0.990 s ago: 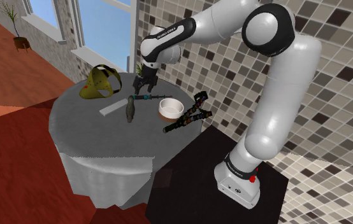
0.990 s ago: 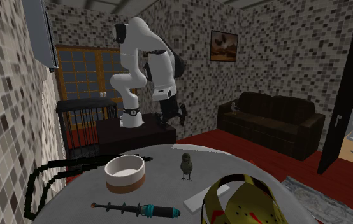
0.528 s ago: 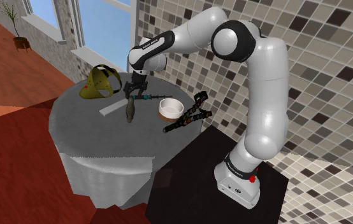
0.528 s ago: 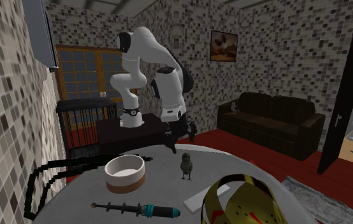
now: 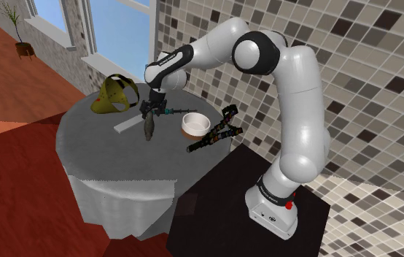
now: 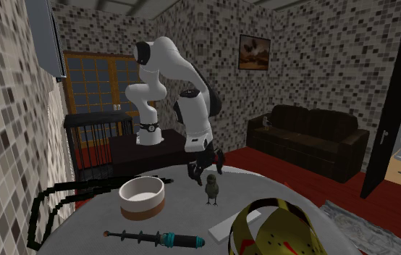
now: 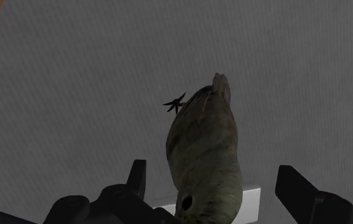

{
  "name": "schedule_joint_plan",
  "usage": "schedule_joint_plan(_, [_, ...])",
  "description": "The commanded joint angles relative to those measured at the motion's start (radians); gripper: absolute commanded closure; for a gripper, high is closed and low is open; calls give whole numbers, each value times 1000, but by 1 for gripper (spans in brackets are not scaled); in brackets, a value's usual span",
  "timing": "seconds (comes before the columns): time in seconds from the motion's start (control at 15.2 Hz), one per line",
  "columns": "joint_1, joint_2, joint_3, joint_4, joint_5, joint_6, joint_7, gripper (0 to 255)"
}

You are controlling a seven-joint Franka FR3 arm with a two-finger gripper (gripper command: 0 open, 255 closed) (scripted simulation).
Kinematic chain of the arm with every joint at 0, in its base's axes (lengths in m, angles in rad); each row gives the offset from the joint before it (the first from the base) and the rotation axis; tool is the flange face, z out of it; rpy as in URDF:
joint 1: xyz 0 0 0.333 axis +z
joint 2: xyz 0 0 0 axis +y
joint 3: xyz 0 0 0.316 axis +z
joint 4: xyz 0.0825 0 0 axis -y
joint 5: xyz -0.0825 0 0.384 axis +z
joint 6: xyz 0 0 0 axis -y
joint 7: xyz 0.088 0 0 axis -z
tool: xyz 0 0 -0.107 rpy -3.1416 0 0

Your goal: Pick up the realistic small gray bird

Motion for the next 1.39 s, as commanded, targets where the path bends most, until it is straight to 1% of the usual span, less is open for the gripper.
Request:
schedule_joint_plan(0.0, [-1,17,1,8,2,9,-4,0])
schedule_joint_plan(0.07, [-1,17,1,8,2,9,-4,0])
schedule_joint_plan(0.13, [-1,18,1,9,1,9,-3,255])
schedule_joint_plan(0.73, [-1,17,1,8,2,9,-4,255])
schedule_joint_plan(1.32, [4,-69,-9,1,-14,-68,23,255])
